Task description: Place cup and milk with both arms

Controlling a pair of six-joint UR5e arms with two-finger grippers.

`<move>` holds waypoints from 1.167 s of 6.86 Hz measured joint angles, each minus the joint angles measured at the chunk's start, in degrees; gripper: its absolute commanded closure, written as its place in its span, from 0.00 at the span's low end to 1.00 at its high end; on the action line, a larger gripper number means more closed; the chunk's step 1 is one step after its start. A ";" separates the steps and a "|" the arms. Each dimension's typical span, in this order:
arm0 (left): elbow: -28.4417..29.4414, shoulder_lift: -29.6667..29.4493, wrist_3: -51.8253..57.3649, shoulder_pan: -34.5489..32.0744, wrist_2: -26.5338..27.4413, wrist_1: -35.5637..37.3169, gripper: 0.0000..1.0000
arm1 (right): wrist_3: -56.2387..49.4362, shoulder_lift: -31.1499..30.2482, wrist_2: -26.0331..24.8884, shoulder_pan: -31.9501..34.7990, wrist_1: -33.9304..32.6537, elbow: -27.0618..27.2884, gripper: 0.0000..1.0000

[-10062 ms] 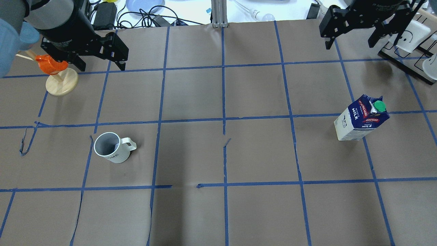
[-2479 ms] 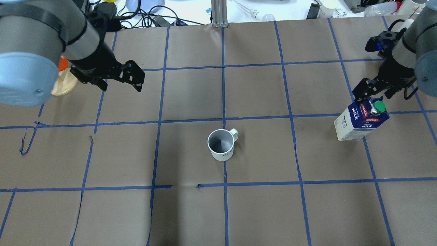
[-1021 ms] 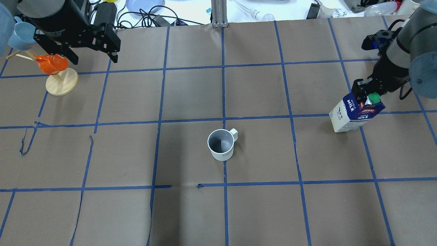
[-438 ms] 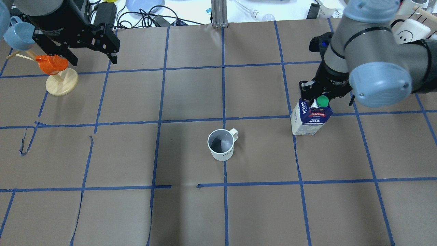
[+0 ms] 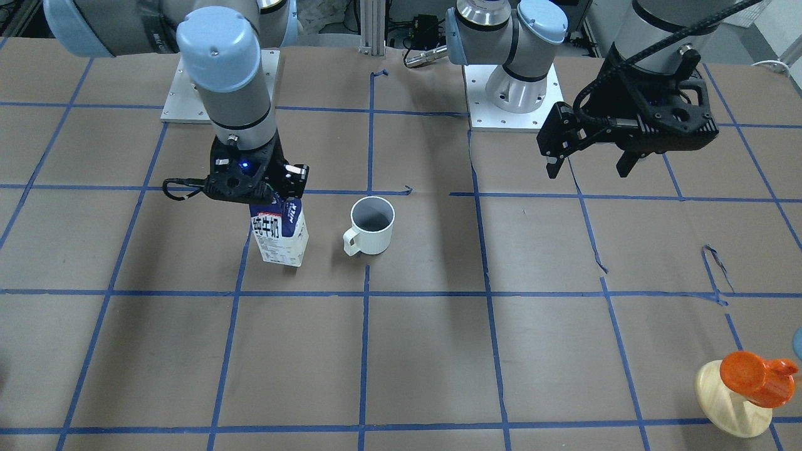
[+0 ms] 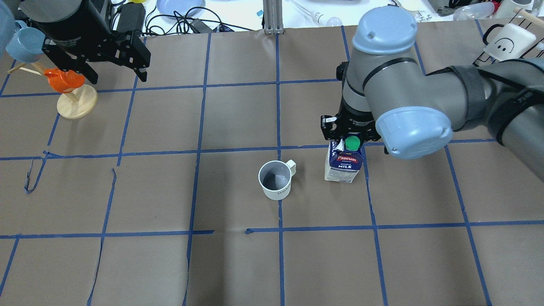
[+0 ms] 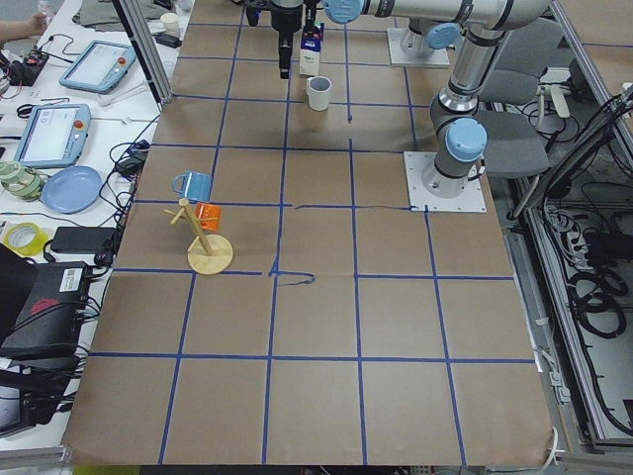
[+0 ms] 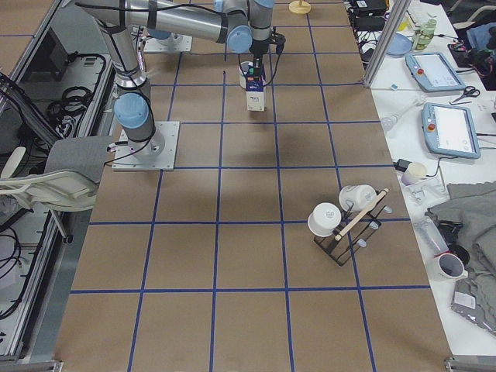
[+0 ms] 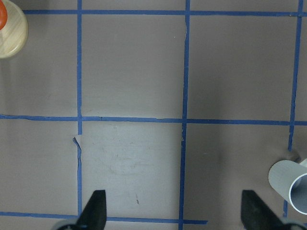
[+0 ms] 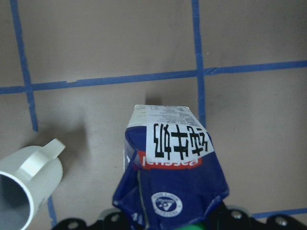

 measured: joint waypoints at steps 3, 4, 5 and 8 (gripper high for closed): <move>0.03 0.06 -0.02 -0.03 0.03 -0.13 0.00 | 7.42 0.75 1.33 4.88 -0.59 0.11 0.50; 0.03 0.09 -0.01 -0.03 0.03 -0.13 0.00 | 6.62 0.90 1.36 5.17 -0.57 0.21 0.50; 0.03 0.11 -0.01 -0.02 0.03 -0.13 0.00 | 4.94 0.94 1.31 5.28 -0.33 0.29 0.49; 0.01 0.15 0.00 -0.01 0.03 -0.13 0.00 | 0.91 0.91 1.18 5.51 0.25 0.52 0.44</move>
